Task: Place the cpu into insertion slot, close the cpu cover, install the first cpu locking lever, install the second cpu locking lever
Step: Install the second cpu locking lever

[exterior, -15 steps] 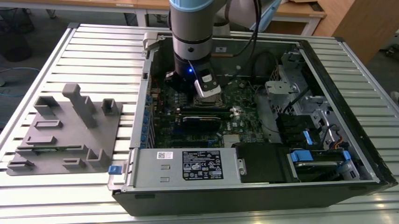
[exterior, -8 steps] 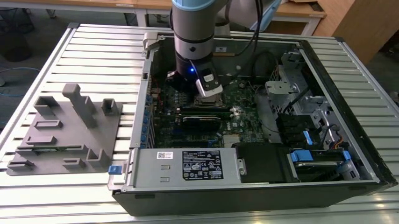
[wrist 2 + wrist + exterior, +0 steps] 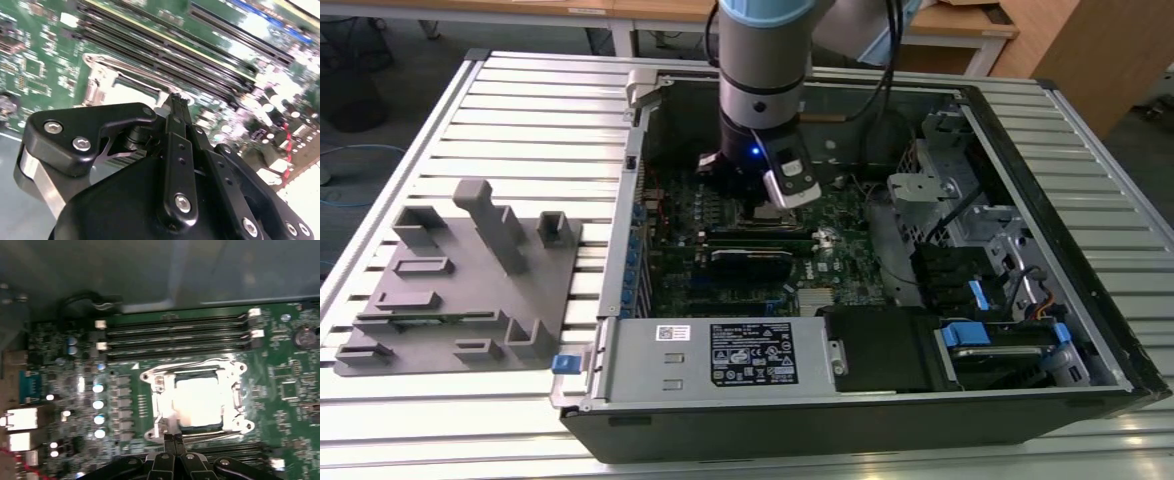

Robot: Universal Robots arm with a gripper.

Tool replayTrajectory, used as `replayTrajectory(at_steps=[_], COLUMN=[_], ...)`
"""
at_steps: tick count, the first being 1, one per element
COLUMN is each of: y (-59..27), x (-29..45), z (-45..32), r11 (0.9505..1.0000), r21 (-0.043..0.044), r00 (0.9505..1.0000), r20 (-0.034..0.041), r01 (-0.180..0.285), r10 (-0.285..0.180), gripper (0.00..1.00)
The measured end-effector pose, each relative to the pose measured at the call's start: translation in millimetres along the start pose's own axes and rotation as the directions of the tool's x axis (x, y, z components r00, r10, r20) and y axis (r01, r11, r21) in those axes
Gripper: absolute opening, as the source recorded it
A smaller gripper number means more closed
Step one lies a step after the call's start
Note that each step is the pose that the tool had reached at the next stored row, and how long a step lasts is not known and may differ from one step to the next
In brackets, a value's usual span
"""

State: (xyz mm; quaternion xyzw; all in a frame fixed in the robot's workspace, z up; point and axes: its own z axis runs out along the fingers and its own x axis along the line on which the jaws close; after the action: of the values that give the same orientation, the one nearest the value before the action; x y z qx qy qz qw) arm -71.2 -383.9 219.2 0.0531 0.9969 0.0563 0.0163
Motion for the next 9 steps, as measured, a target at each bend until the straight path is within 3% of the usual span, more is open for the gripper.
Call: replayTrajectory(at_steps=[6,9], y=[1.8,3.5], x=[-17.9,-19.8], z=[1.5,2.0], r11=[1.0000,1.0000], r21=[0.0000,0.0001], r00=[1.0000,1.0000], r20=[-0.0001,0.0000], r01=[0.000,0.000], r10=[0.000,0.000], gripper=[0.11,0.11])
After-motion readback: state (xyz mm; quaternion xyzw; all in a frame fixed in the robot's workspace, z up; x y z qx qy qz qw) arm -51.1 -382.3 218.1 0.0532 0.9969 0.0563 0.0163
